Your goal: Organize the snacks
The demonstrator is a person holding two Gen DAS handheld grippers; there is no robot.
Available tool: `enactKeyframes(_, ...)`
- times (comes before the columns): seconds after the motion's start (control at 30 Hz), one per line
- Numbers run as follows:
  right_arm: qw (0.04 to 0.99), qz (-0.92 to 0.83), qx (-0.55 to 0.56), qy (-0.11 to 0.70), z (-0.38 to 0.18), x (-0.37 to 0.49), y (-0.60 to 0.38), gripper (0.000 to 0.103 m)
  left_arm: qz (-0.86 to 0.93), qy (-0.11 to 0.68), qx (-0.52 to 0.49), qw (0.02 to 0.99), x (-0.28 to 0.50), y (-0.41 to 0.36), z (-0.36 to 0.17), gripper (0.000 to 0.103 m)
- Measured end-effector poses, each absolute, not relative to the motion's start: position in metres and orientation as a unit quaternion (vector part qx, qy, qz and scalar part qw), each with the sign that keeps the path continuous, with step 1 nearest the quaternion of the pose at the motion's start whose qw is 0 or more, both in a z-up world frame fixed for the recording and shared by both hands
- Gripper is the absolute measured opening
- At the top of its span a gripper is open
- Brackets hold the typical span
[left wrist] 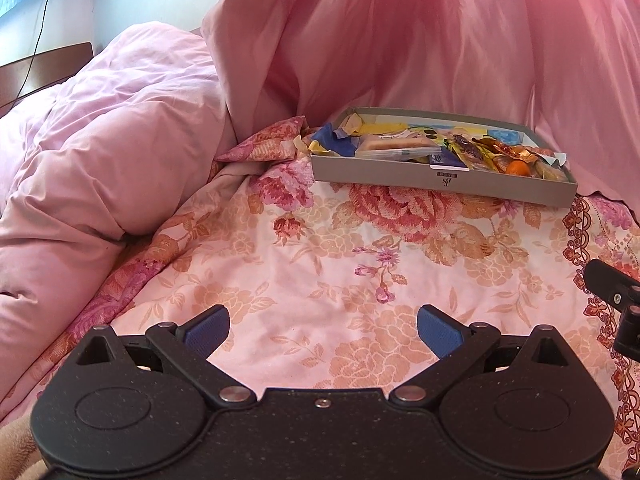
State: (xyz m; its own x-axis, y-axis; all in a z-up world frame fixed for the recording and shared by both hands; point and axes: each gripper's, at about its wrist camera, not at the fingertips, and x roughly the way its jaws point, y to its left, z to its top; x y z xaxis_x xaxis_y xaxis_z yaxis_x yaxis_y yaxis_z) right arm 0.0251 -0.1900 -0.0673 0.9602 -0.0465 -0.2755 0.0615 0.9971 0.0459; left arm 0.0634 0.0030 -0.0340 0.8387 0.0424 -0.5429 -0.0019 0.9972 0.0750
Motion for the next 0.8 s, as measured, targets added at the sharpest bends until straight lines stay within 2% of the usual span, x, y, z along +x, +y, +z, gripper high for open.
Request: enactKeyframes(0.8,0.99,-0.026,0.026,0.137,-0.0678,0.0248,-0.1881,0.103,0.01,0.28,0.04,0.959,0.0621,0.0026,-0.0332,0.1)
